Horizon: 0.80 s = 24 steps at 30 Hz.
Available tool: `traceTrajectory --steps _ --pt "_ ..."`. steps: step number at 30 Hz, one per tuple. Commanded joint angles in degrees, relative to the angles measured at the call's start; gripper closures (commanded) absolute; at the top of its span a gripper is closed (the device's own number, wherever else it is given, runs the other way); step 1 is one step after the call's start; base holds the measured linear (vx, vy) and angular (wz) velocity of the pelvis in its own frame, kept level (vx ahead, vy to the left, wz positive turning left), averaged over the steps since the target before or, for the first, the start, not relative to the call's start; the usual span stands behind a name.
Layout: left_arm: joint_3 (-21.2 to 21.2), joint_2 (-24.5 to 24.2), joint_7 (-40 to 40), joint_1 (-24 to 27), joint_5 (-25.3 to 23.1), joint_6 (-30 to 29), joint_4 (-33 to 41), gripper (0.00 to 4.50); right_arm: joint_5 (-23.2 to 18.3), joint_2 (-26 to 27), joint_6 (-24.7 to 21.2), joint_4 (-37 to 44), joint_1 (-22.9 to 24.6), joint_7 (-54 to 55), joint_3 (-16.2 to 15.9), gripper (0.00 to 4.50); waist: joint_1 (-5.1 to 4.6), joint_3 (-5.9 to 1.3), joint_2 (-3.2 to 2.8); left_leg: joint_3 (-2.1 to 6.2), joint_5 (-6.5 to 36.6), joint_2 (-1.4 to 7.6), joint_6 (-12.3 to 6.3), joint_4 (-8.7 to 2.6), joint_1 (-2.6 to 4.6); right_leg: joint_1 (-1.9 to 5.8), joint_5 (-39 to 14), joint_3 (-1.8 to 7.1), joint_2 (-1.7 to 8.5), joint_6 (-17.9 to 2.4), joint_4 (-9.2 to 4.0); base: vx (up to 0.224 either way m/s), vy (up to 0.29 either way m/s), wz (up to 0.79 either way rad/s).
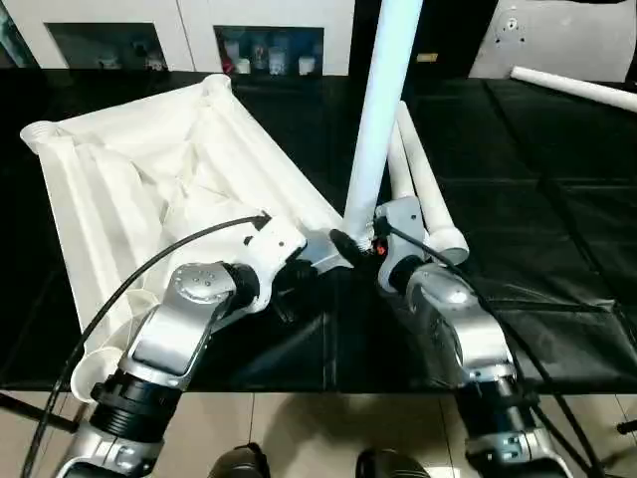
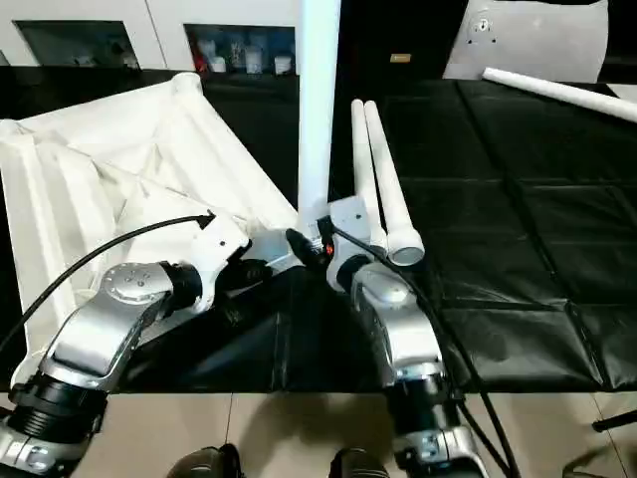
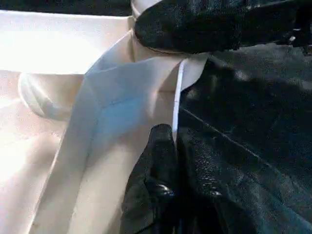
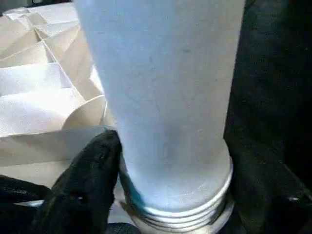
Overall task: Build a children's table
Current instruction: Rotate leg to tighten
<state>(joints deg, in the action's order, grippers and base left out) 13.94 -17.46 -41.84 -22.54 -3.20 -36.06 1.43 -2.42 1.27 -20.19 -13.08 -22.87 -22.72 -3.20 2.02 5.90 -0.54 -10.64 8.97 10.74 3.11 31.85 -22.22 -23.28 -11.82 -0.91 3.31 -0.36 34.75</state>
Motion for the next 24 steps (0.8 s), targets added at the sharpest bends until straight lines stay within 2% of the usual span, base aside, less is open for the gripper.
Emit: traceTrajectory --steps 1,2,6,7,8,9,12,15,18,20,24 --pt "0.76 -0.76 1.38 -0.14 -1.11 1.94 0.06 4.50 -2.71 1.95 0.08 1.59 1.56 -6.21 -7.22 0.90 0.19 -3.42 -0.59 0.83 8.83 1.80 -1.72 -3.13 1.07 2.43 -0.75 1.89 3.32 -11.50 -3.70 0.000 0.000 0.00" --pt "0.74 -1.63 0.47 0.23 -1.24 2.16 0.35 4.50 -2.48 1.42 0.26 1.94 1.62 -6.39 -6.67 0.71 0.08 -3.36 -0.50 0.89 9.68 1.82 -1.33 -3.24 1.00 2.56 -1.47 1.84 3.27 -11.41 -3.70 0.000 0.000 0.00" --pt "0.75 -4.74 -2.52 1.05 -1.42 3.08 0.08 4.50 -2.11 -1.63 1.70 2.33 1.31 -9.33 -6.31 0.48 -0.26 -3.26 -0.58 0.88 11.09 1.85 -0.52 -3.28 1.13 2.56 -3.13 1.90 3.33 -11.48 -3.83 0.000 0.000 0.00" --pt "1.45 -7.27 -4.86 1.28 -1.64 5.32 -0.99 4.50 -2.14 -3.88 2.56 2.03 0.89 -11.26 -5.93 0.33 -0.21 -3.30 -0.12 0.85 11.33 1.85 -0.64 -3.24 1.15 2.59 -4.09 1.94 3.38 -11.43 -4.02 0.000 0.000 0.00" --pt "1.63 -8.05 -5.50 1.35 -1.64 5.98 -1.34 4.50 -2.16 -4.62 2.93 1.96 0.78 -12.00 -5.84 0.26 -0.16 -3.28 -0.42 0.86 11.00 1.90 -0.68 -3.24 1.13 2.59 -3.94 2.00 3.41 -11.43 -3.83 0.000 0.000 0.00" --pt "1.71 -9.31 -6.89 1.17 -1.49 7.65 -2.39 4.50 -2.30 -6.19 3.48 1.56 0.42 -13.92 -5.67 0.18 -0.21 -3.26 -0.43 0.79 10.83 1.89 -0.69 -3.19 1.14 2.53 -3.58 2.01 3.35 -11.51 -3.81 0.000 0.000 0.00" --pt "2.28 -11.80 -10.00 0.83 -0.65 12.03 -4.15 4.50 -2.62 -8.81 5.49 0.84 -0.08 -18.03 -5.60 0.18 -0.06 -3.37 -0.27 0.73 10.21 1.90 -1.13 -3.04 1.20 2.60 -2.35 2.04 3.34 -11.81 -3.62 0.000 0.000 0.00" --pt "2.87 -14.80 -15.88 0.56 1.11 16.59 -5.74 4.50 -3.69 -12.84 8.63 -0.32 -0.92 -26.19 -6.36 0.18 0.09 -3.37 -0.43 0.68 11.37 1.96 -1.53 -2.98 1.45 2.42 -3.13 1.97 3.37 -12.51 -3.68 0.000 0.000 0.00" --pt "4.04 -17.18 -21.92 0.40 2.45 21.16 -7.09 4.50 -3.96 -16.07 11.14 -2.58 -2.27 -32.33 -7.74 0.18 0.20 -3.37 -0.35 0.63 10.72 1.98 -2.11 -2.92 1.34 2.51 -2.24 1.98 3.45 -13.38 -3.47 0.000 0.000 0.00" --pt "4.42 -17.89 -24.63 0.32 3.39 22.79 -7.71 4.50 -4.21 -17.14 12.14 -3.86 -3.10 -34.43 -8.27 0.18 0.32 -3.51 -0.46 0.54 10.16 2.09 -2.44 -2.80 1.57 2.40 -1.31 1.97 3.48 -14.09 -3.31 0.000 0.000 0.00" --pt "5.22 -19.21 -28.83 -1.16 4.22 25.84 -10.67 4.50 -5.22 -18.02 13.56 -6.83 -5.20 -38.83 -8.40 0.18 0.81 -3.49 -0.33 0.36 9.61 2.07 -3.21 -2.70 1.59 2.35 -0.97 1.87 3.36 -15.03 -3.15 0.000 0.000 0.00"
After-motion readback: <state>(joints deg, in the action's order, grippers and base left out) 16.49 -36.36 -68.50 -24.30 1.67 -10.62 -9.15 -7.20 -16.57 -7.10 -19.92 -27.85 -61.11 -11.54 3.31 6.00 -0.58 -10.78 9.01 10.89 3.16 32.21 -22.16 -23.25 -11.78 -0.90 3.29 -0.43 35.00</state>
